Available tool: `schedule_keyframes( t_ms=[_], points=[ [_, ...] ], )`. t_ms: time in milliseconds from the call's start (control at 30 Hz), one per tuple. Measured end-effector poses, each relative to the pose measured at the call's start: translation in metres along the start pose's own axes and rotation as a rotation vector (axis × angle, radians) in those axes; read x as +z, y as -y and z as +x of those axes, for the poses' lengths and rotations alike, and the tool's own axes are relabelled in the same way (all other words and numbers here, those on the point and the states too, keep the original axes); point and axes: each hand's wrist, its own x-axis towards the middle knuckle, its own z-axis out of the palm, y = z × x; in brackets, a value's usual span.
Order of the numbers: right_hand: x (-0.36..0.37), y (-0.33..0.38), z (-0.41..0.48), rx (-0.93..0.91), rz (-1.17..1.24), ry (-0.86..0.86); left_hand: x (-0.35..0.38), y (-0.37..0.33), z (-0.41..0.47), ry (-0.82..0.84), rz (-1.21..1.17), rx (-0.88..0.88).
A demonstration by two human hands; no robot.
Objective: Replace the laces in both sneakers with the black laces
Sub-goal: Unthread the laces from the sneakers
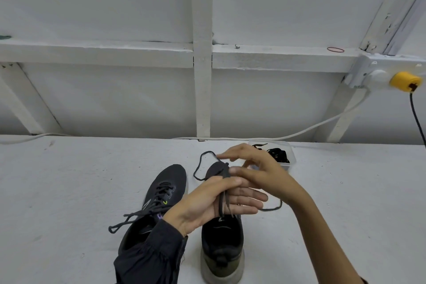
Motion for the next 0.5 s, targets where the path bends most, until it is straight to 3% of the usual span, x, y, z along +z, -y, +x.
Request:
schedule_keyframes(
  t_ms=[233,500],
  points=[
    [-0.008,-0.007,0.011,-0.020,-0.037,0.221,-0.004,0.003,-0.002,0.056,0.042,-0.031],
    [-0.001,-0.007,0.014,0.011,0.183,-0.030,-0.006,0.002,-0.001,0.148,0.076,0.016]
  ],
)
